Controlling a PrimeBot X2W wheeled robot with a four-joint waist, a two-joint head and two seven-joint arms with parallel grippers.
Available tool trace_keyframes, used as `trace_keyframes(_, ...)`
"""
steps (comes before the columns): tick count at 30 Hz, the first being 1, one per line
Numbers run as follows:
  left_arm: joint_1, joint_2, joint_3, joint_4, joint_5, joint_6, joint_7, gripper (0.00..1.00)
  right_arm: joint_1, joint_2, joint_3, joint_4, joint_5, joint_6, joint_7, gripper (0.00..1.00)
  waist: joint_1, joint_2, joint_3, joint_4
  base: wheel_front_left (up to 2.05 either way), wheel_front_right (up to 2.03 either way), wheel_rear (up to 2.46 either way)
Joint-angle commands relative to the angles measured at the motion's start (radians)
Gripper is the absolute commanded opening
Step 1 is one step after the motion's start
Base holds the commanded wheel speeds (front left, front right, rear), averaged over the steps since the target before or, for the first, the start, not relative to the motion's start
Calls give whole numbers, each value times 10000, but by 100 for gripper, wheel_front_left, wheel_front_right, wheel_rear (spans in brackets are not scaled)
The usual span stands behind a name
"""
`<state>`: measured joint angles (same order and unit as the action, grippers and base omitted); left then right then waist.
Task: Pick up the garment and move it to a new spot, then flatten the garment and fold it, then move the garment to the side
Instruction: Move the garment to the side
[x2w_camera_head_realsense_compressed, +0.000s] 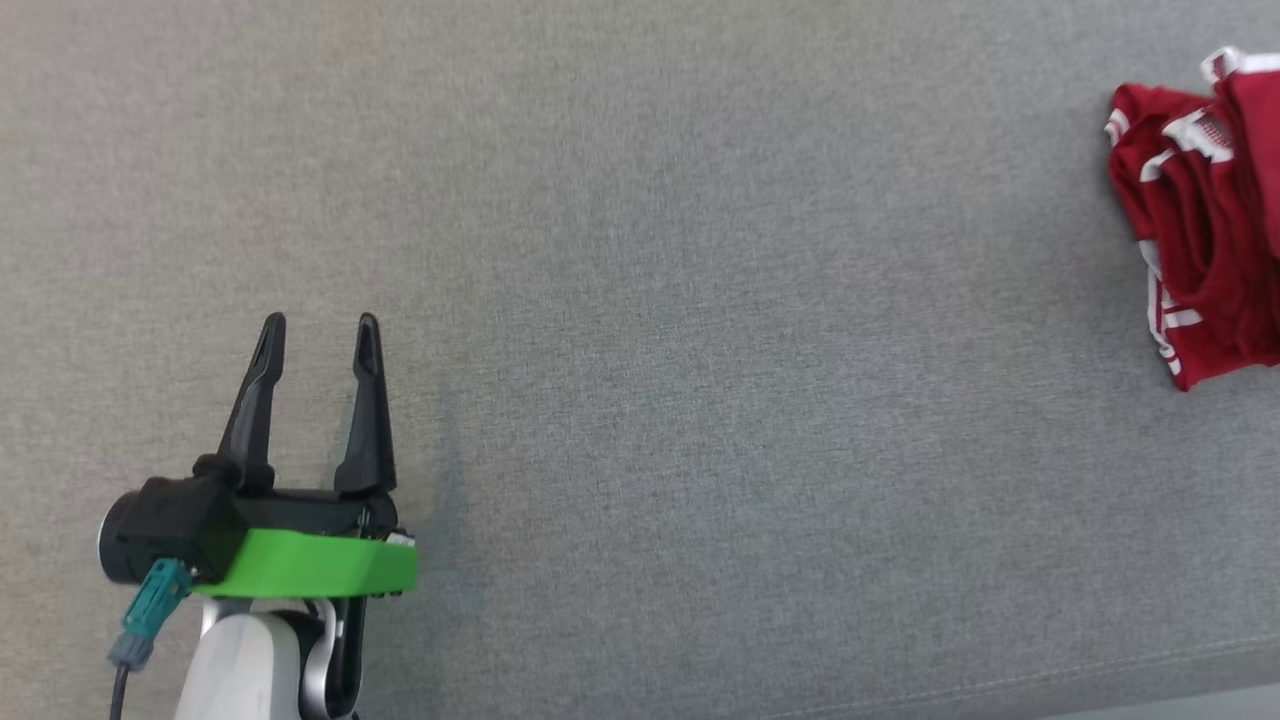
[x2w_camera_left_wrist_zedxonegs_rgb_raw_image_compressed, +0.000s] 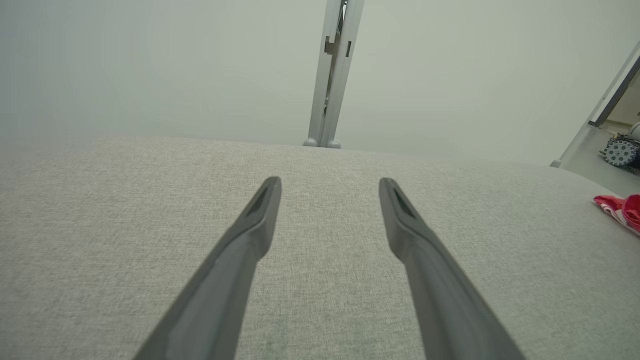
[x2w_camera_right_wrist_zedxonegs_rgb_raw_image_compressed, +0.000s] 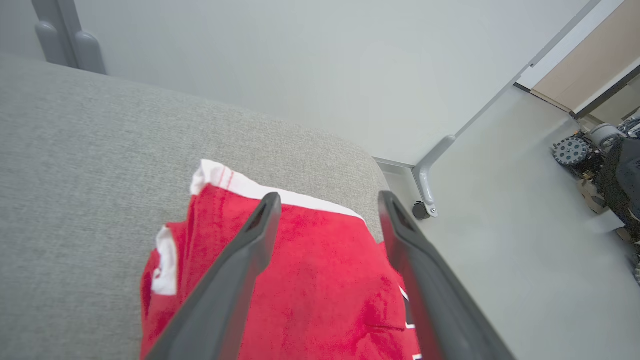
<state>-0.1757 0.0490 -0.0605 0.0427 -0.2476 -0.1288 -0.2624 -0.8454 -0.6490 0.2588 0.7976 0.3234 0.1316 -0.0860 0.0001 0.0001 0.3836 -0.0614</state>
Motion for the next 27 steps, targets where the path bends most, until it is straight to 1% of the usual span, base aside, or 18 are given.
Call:
trace_keyframes(1,189,34,114,-9,-108,-25,-27,100,402,275,-179,-251,-4,-21,-342,100,-1,-1,-860,-62,0,0,0)
trace_keyframes(5,602,34,209,-149,-219,-7,-27,100,1332,1115,-475,-1356,-107,-19,-875,100,-1,-1,-1513,-162,0,0,0)
trace_keyframes(8,905,34,274,-172,-259,139,-27,100,2170,1826,-685,-2327,10,-21,-1050,100,-1,-1,-2017,-235,0,0,0)
trace_keyframes(11,1233,34,350,-196,-377,304,-27,100,3008,2458,-899,-3161,69,-21,-1095,100,-1,-1,-2405,-323,0,0,0)
trace_keyframes(16,1690,32,535,-24,-341,397,-27,100,4503,3402,-1117,-4308,-30,-21,-982,100,-1,-1,-2956,-373,0,0,0)
trace_keyframes(22,2092,34,853,259,-89,528,-27,100,5692,4312,-1178,-4915,-423,-19,-882,100,-1,-1,-3419,-495,0,0,0)
trace_keyframes(27,2467,34,1046,412,-6,646,-27,100,6299,4859,-1219,-4883,-645,-19,-914,100,-1,-1,-3716,-555,0,0,0)
